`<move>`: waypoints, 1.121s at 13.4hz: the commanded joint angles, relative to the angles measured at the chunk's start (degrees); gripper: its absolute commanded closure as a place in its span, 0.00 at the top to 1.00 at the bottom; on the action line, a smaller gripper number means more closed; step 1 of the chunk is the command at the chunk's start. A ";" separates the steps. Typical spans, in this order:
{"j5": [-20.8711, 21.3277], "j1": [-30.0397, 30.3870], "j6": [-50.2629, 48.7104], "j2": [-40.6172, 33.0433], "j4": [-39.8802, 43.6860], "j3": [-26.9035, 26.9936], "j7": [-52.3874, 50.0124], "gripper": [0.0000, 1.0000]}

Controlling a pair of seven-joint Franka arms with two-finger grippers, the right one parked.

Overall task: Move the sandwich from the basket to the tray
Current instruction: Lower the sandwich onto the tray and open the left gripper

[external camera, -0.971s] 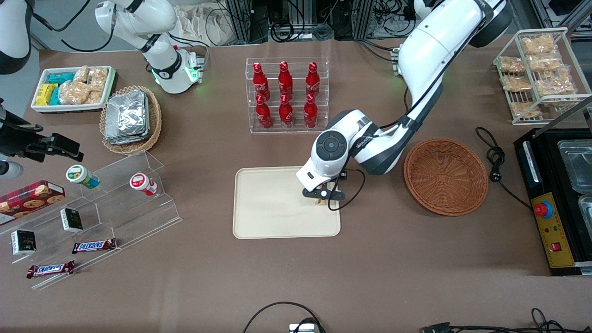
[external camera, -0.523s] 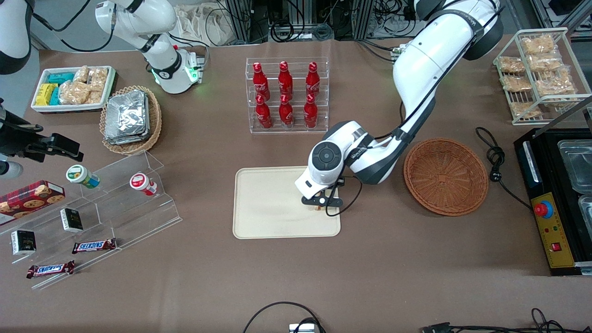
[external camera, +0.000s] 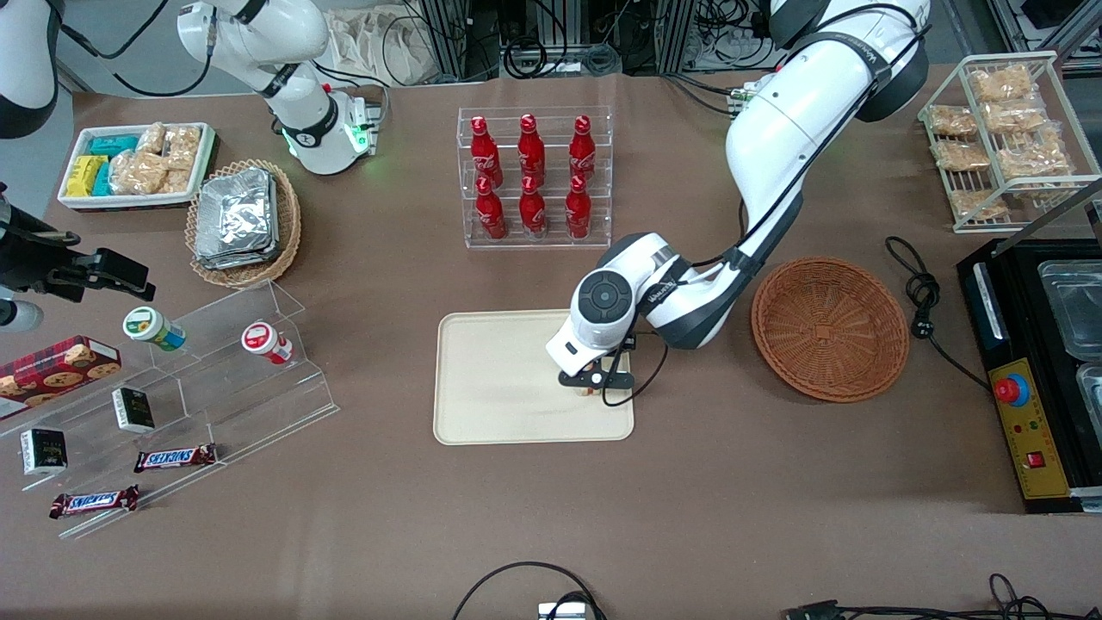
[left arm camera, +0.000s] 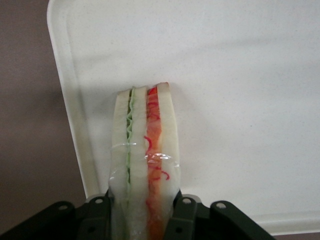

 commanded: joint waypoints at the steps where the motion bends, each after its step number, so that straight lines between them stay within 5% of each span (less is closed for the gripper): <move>1: 2.58 -1.11 -0.15 1.64 2.26 0.40 -1.84 0.84; 3: 4.51 -1.46 -0.15 2.08 2.17 0.23 -3.94 1.00; 15: 4.87 -0.85 -10.24 -0.46 12.53 0.23 -10.19 1.00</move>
